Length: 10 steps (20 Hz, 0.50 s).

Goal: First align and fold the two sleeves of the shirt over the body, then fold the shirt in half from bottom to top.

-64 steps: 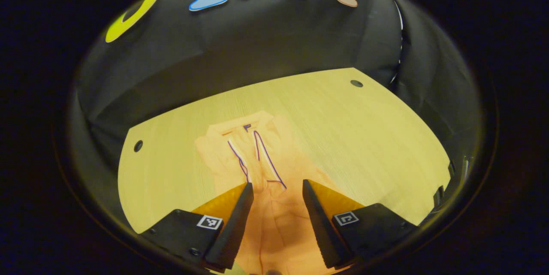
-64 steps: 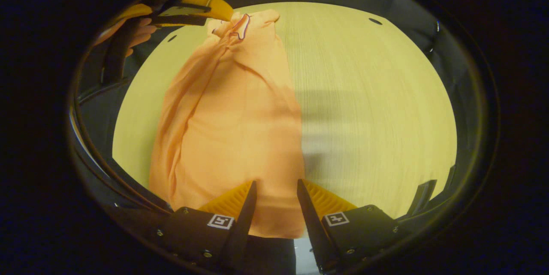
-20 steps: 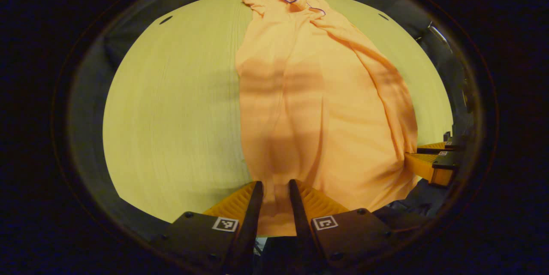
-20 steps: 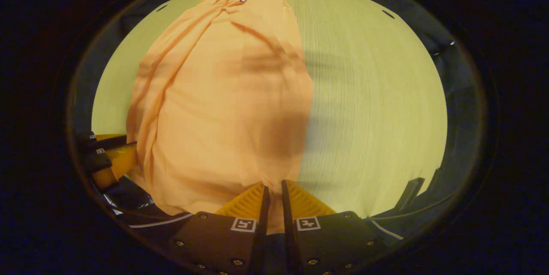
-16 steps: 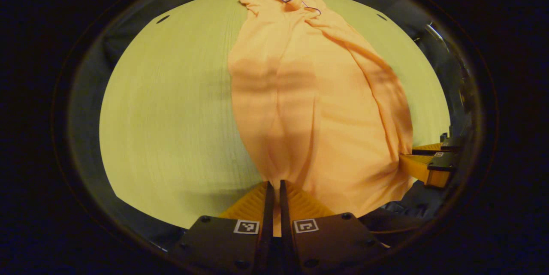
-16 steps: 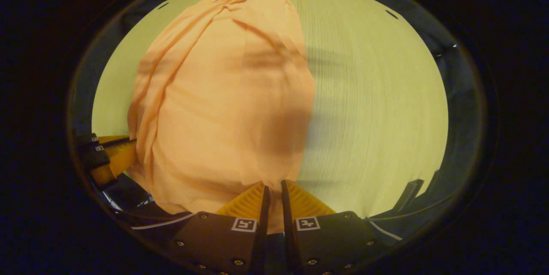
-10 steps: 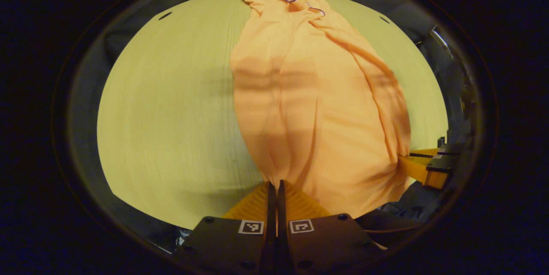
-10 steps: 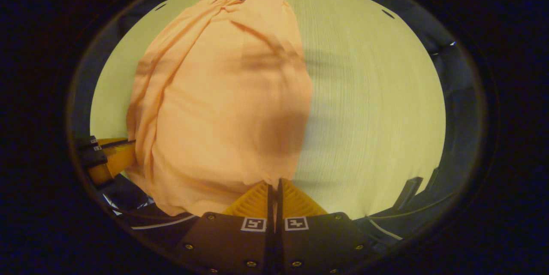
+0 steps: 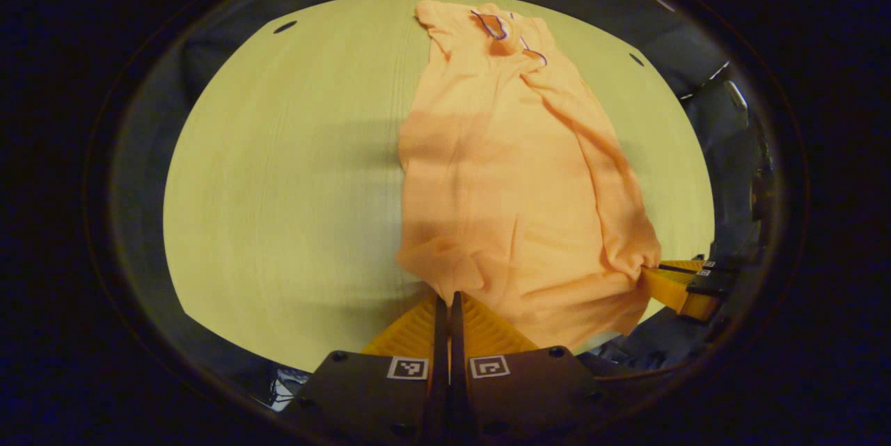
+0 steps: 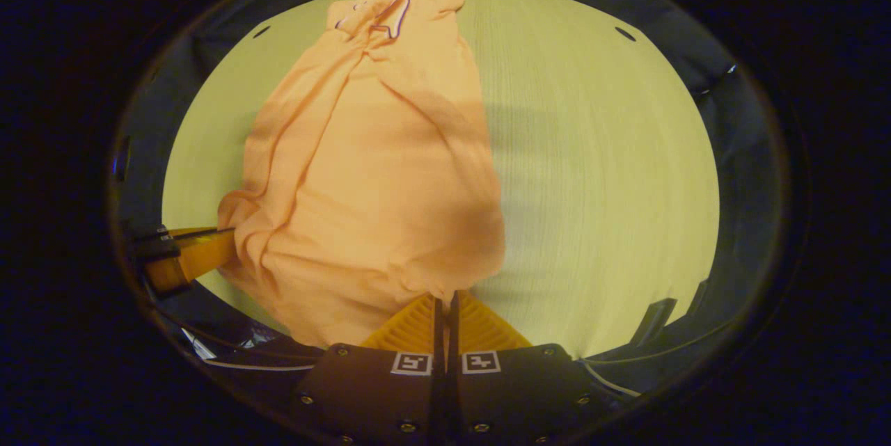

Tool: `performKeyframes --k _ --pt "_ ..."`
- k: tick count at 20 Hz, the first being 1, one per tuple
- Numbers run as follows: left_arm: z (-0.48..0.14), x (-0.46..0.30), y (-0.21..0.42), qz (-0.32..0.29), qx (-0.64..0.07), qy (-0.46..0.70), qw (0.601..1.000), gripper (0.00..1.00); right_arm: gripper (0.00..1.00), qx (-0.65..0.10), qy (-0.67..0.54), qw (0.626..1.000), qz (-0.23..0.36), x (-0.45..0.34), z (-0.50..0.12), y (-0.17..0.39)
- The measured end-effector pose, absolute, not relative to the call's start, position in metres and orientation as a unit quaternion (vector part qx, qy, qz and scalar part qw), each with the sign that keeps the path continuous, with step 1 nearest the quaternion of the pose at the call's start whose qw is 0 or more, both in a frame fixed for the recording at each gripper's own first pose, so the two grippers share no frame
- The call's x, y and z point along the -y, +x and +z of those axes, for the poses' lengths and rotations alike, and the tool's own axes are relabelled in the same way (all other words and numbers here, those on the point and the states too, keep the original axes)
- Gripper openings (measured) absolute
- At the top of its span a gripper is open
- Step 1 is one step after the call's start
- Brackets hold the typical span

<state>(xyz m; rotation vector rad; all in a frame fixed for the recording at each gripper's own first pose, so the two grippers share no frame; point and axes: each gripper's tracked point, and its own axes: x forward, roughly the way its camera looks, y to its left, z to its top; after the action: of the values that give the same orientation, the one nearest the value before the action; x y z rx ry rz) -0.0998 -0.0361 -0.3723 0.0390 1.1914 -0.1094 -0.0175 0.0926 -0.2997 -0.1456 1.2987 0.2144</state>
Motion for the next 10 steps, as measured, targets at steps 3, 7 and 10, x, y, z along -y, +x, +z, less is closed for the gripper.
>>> performKeyframes --k 3,7,10 --pt "-0.34 0.034 -0.066 -0.054 -0.539 0.017 0.84 0.08 0.01 -0.579 -0.061 0.806 0.104 -0.1 -0.275 0.013" --pt "-0.298 0.034 -0.013 -0.054 -0.505 0.011 0.861 0.07 0.01 -0.547 -0.059 0.828 0.108 -0.109 -0.245 0.061" --pt "-0.249 0.036 0.042 -0.055 -0.476 0.009 0.878 0.08 0.01 -0.517 -0.056 0.847 0.11 -0.12 -0.218 0.118"
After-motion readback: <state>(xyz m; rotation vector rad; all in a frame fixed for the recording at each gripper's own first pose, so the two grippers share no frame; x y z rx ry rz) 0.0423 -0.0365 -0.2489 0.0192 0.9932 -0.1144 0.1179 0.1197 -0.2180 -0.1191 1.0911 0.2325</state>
